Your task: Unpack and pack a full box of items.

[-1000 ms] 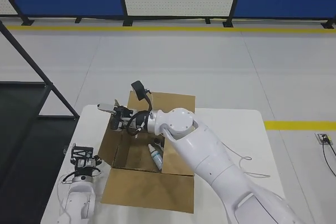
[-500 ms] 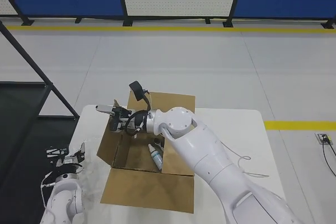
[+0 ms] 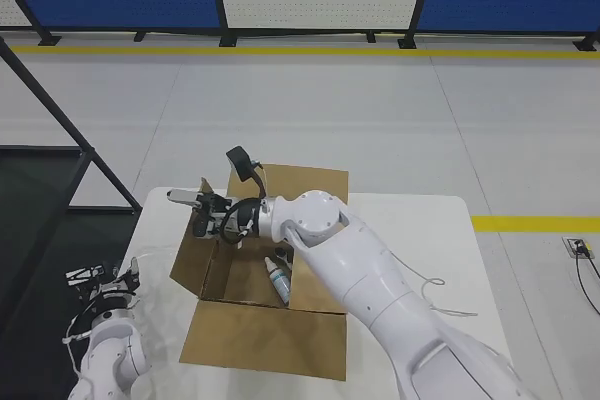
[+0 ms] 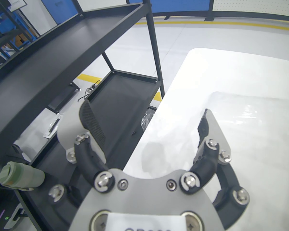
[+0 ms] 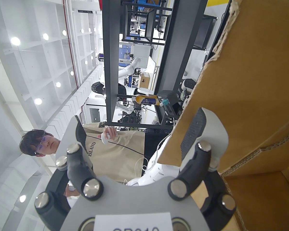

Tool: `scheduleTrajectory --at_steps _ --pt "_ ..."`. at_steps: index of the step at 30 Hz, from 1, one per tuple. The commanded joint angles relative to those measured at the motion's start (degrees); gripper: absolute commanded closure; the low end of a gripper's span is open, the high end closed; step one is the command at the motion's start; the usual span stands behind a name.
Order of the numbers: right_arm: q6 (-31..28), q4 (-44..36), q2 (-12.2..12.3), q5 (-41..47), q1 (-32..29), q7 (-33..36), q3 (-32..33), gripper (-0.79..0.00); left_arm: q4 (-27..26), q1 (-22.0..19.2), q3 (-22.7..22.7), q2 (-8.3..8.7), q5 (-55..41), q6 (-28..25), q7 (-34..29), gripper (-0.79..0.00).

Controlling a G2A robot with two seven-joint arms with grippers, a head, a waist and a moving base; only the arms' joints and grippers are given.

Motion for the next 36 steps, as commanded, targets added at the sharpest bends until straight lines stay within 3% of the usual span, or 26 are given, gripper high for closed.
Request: scheduleTrajectory --at_steps 1,8,11,14,27,31,34,36 --pt "0.59 0.03 -0.37 -0.27 0.07 0.28 -0.27 -0.785 0.03 0.52 -0.25 -0.05 0.19 0.44 0.09 -0.785" --pt "2.40 0.97 -2.30 -1.15 0.70 0.07 -1.63 -0.785 0.67 1.59 -1.22 -0.40 0.12 3.16 1.40 -0.785" --pt "2.84 1.77 -3.30 -1.70 1.07 -0.98 -2.30 -0.785 -0.91 3.28 -2.10 -0.47 -1.19 2.08 2.33 -0.785" --pt "2.95 2.88 -4.20 -1.89 1.51 -1.46 -2.68 -0.785 -1.48 4.96 -2.79 -0.56 0.64 4.75 4.73 -0.785" --pt "1.54 7.03 -6.39 -2.01 2.95 -0.81 -2.24 -0.785 -1.33 5.15 -2.14 -1.20 1.26 4.52 2.28 -0.785" --pt "1.28 7.68 -6.75 -2.19 3.11 -0.83 -1.91 -0.785 -3.61 7.24 -2.09 -1.34 0.50 1.71 3.46 -0.785" --pt "1.25 8.05 -6.97 -2.33 3.16 -0.73 -1.66 -0.785 -7.07 10.48 -2.41 -1.13 0.21 -4.28 2.88 -0.785" --pt "1.16 8.26 -7.09 -2.48 3.20 -0.68 -1.49 -0.785 -8.78 11.99 -3.18 -0.73 0.96 -8.95 -0.71 -0.785"
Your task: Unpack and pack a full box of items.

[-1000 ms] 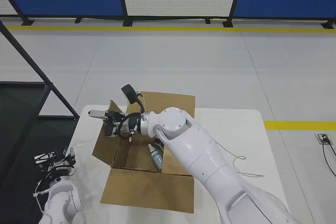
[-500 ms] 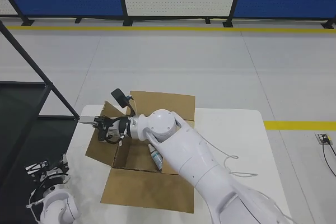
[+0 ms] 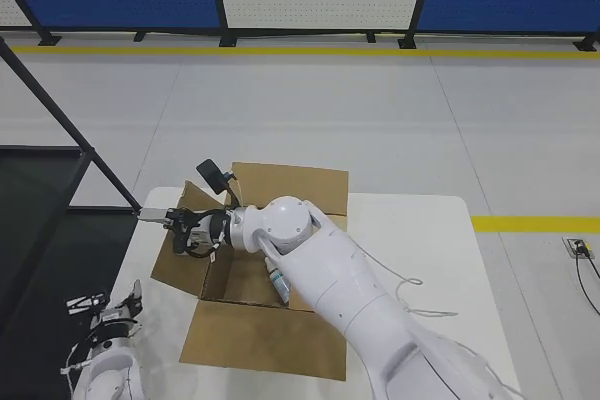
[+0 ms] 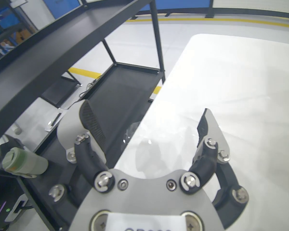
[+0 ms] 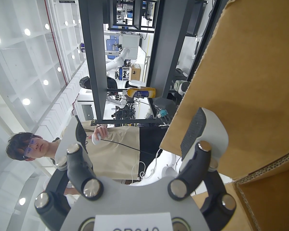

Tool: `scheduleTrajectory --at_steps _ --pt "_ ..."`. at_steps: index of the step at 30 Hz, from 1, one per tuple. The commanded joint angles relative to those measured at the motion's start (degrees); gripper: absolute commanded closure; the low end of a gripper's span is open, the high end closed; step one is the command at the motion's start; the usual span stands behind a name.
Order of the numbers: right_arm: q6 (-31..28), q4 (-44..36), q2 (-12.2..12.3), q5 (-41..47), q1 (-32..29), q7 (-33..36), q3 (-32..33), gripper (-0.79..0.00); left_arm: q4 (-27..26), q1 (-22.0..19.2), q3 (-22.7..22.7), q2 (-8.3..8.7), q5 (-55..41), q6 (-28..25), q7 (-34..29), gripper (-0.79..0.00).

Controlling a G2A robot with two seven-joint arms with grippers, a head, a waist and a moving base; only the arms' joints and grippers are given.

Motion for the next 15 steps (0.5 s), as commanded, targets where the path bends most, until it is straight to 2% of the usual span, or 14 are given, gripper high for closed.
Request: scheduleTrajectory --at_steps 1,5,15 --pt "-0.10 0.20 -0.10 -0.12 0.03 0.00 0.18 -0.785 -1.54 1.09 -0.86 0.50 2.21 -4.63 -4.41 -0.785" --pt "-0.22 0.48 -0.30 -0.33 0.03 0.27 0.55 -0.785 -0.91 -1.05 -0.88 0.78 3.56 -8.02 -10.47 -0.785" --pt "-0.62 0.98 -0.55 -1.08 -0.06 0.39 1.53 -0.785 4.62 -9.59 2.35 0.79 7.82 -11.58 -15.62 -0.785"
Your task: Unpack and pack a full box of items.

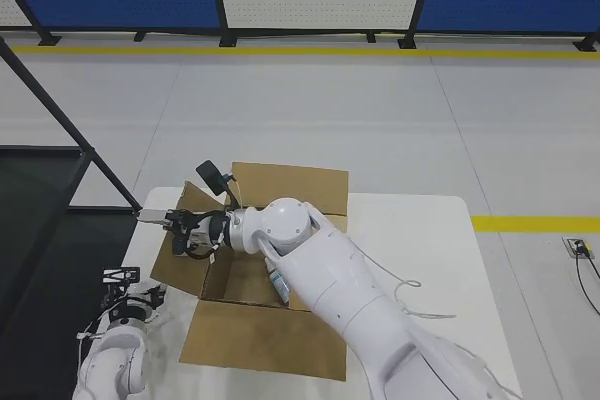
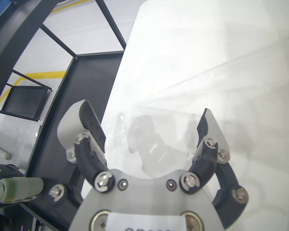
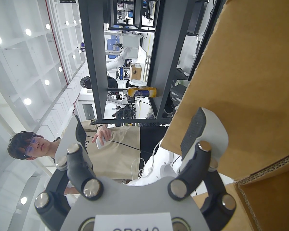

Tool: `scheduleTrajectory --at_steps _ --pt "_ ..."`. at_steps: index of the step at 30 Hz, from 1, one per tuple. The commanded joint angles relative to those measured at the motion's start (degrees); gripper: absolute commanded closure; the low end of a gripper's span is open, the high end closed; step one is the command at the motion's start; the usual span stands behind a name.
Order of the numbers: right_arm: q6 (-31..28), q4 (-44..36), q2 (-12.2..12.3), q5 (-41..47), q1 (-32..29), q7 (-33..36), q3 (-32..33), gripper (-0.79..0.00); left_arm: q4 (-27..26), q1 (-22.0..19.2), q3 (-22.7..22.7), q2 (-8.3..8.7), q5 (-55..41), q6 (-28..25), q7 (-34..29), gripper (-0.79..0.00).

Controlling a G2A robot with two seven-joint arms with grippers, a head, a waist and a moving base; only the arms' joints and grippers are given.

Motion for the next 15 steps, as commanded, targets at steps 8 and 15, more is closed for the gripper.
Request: scheduleTrajectory --at_steps 8,15 --pt "0.05 0.11 -0.04 -0.80 -0.02 -0.14 0.90 -0.785 5.33 -6.25 2.03 -0.60 2.96 6.97 -0.60 -0.785" --pt "0.29 0.12 -0.05 -1.26 -0.03 0.17 1.63 -0.785 7.22 -8.69 1.77 -1.16 0.95 12.04 -0.27 -0.785"
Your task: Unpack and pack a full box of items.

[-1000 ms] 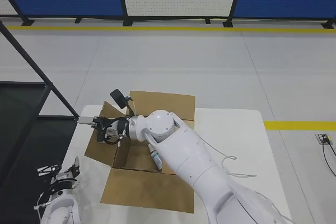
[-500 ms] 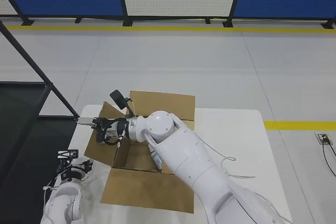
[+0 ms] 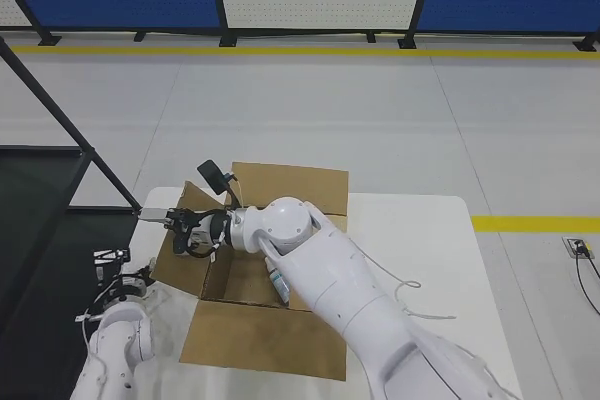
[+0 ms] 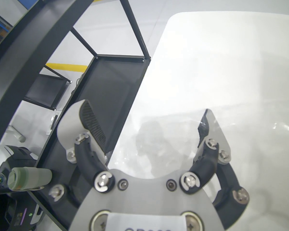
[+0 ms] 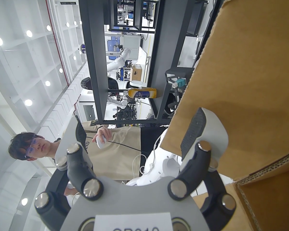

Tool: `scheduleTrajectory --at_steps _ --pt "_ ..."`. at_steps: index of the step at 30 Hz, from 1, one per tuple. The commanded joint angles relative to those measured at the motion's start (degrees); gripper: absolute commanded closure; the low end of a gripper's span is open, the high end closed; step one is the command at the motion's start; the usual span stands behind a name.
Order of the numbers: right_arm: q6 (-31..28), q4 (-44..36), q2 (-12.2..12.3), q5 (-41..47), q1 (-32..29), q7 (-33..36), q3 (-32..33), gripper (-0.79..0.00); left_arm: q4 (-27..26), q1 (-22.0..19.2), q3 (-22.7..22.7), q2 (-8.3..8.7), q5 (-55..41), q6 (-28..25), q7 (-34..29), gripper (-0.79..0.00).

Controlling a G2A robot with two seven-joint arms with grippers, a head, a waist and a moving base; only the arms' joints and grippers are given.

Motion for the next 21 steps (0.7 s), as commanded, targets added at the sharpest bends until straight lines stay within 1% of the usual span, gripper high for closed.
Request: scheduleTrajectory --at_steps 1,11,21 --pt "0.09 0.08 0.01 -0.10 0.02 0.12 0.21 -0.785 0.36 -0.50 -0.06 -0.17 -0.66 1.41 0.54 -0.785" --pt "0.21 0.21 -0.04 -0.73 0.08 0.52 1.18 -0.785 -0.48 -1.21 -1.28 -0.58 -2.93 4.54 2.50 -0.785" --pt "0.28 0.34 -0.08 -1.37 0.02 0.74 2.08 -0.785 -1.19 -3.90 -2.14 -1.32 -8.44 8.49 -0.11 -0.785"
